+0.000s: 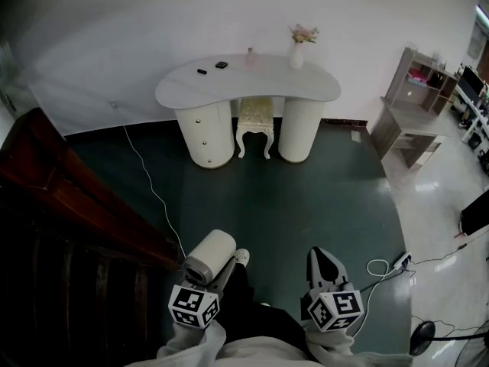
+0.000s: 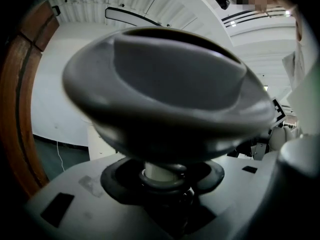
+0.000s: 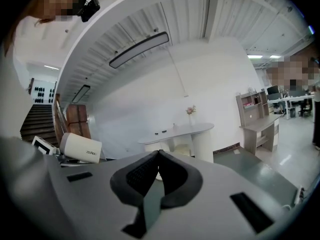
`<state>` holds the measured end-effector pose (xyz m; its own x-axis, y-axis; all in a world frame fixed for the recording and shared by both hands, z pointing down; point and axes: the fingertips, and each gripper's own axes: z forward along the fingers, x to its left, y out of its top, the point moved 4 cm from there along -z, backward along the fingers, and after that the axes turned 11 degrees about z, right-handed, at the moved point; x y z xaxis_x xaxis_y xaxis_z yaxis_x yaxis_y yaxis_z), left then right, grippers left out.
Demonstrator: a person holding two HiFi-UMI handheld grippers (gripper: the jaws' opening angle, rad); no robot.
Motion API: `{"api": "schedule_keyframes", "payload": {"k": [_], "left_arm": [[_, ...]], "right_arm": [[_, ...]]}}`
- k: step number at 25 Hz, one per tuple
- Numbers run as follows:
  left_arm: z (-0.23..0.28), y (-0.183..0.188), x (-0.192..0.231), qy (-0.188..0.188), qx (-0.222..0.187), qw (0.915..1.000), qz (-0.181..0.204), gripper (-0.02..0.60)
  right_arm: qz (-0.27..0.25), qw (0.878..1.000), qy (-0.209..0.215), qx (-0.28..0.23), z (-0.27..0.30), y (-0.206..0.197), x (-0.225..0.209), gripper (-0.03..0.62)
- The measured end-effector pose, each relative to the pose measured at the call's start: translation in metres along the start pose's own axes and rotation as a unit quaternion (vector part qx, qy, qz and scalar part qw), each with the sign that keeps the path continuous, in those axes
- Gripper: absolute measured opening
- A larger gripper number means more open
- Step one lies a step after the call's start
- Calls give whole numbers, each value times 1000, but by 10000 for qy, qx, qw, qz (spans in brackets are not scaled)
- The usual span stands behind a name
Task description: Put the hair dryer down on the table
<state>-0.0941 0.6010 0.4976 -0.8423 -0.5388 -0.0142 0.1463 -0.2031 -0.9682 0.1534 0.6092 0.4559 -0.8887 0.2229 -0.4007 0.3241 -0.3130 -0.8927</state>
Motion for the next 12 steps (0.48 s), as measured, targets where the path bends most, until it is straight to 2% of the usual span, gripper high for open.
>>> {"api": "schedule_keyframes", "payload": {"k": [12], "left_arm": [[85,43,66,139,-107,9998,2,222]], "right_arm": [[-137,9997,141,142,108,49,-4,49]]}}
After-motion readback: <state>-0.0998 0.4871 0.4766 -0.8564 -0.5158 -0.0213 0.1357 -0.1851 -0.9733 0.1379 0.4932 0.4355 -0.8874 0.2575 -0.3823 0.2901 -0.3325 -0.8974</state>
